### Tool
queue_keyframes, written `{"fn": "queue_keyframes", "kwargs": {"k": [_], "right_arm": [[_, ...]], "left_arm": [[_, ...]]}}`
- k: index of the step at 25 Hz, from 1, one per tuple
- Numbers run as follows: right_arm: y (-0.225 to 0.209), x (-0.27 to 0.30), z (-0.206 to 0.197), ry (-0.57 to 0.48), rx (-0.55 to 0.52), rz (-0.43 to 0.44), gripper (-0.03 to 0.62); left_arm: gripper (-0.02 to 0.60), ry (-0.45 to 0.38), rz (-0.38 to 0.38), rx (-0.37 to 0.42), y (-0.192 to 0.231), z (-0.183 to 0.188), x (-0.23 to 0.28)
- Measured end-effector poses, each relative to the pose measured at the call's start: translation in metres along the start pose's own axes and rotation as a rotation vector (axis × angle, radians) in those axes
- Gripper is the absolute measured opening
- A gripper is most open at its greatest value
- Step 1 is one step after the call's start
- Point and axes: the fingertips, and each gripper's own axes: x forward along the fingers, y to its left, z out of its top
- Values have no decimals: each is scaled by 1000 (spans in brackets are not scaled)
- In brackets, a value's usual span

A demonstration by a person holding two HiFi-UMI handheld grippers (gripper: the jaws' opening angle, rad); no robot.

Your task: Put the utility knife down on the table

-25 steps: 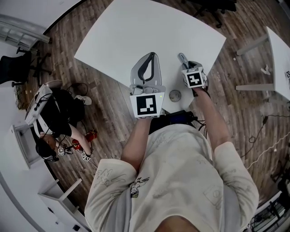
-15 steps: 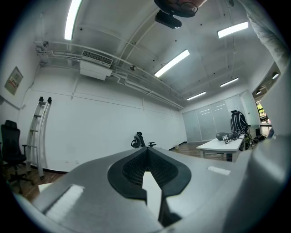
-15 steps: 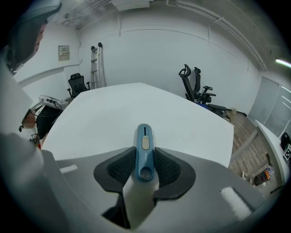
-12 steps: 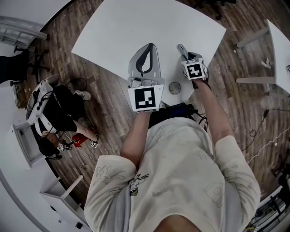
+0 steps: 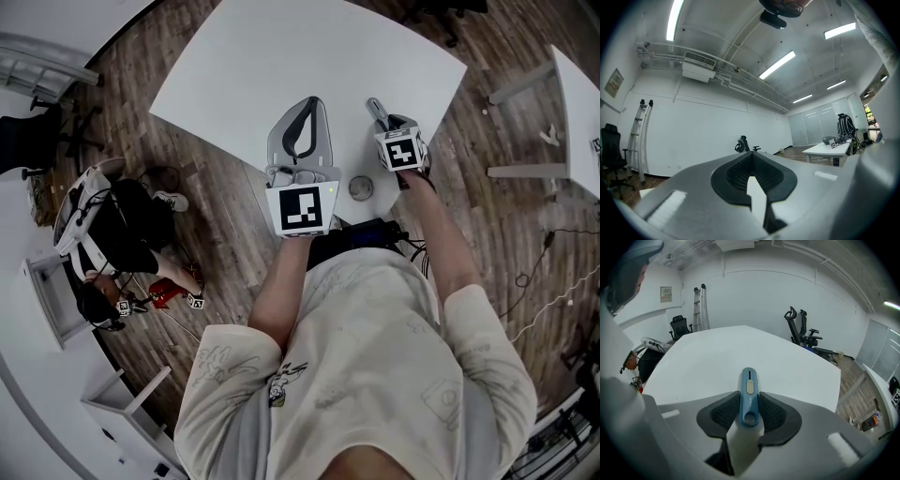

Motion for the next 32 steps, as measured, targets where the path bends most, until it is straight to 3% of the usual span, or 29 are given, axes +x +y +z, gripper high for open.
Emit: {"fn": "queue_keyframes", "kwargs": {"k": [32], "right_arm": [[-1, -4, -1, -6, 9, 4, 144]], "left_arm": [[18, 2, 2, 4, -1, 5, -3]]}}
